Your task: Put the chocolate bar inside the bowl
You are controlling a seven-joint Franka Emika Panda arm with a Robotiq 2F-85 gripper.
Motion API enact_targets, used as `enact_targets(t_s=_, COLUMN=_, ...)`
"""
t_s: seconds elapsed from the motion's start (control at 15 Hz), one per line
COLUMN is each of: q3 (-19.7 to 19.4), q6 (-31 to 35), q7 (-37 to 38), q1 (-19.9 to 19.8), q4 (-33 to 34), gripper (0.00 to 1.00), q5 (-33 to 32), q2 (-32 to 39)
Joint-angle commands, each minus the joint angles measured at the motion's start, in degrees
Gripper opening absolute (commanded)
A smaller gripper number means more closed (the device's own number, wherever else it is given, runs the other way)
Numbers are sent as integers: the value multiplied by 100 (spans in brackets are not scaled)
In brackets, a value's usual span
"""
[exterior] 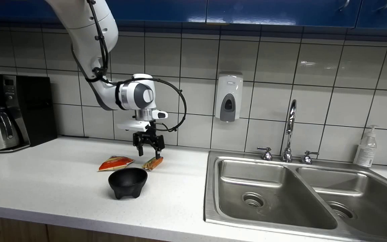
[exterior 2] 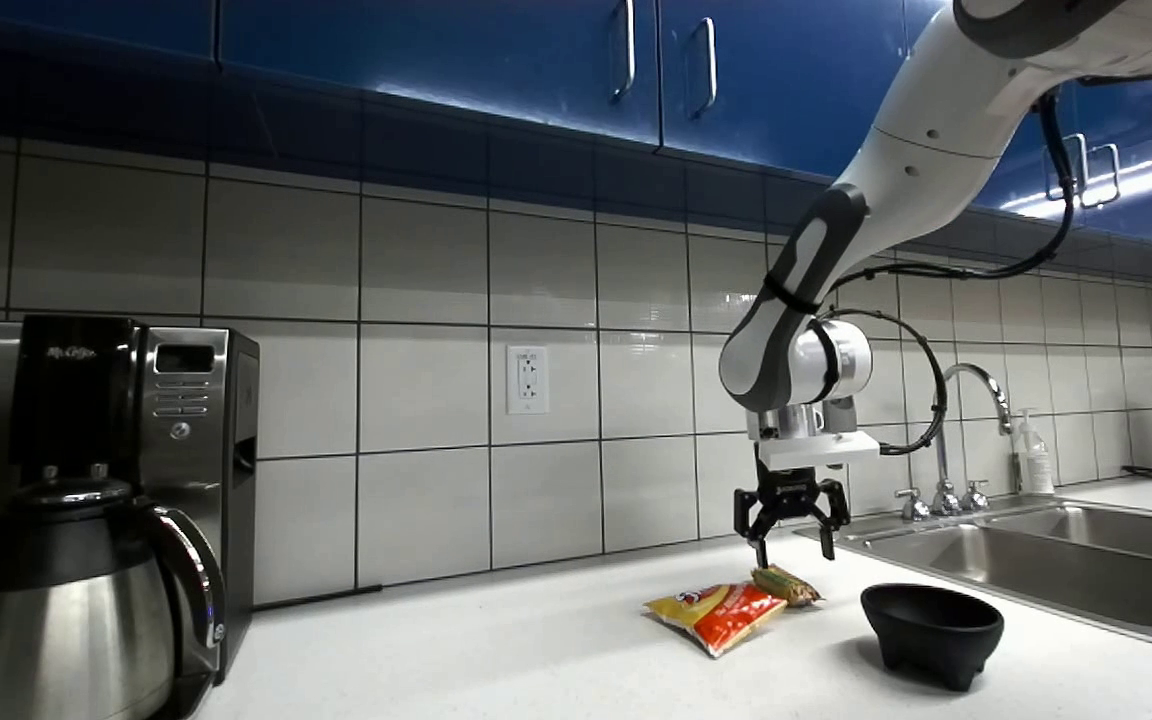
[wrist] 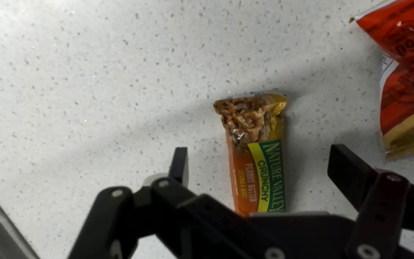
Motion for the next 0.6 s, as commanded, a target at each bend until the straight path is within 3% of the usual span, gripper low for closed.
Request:
enact_targets(t_s=0.0, q3=-84, q6=-162, q7=119, q1=86, q4=462, gripper=100, q5=-6, q2=355)
enact_targets(t_s=0.53, q3=-104, q6=-205, q7=92, q1=75, q4=908, gripper=100, q5=47, q2=820)
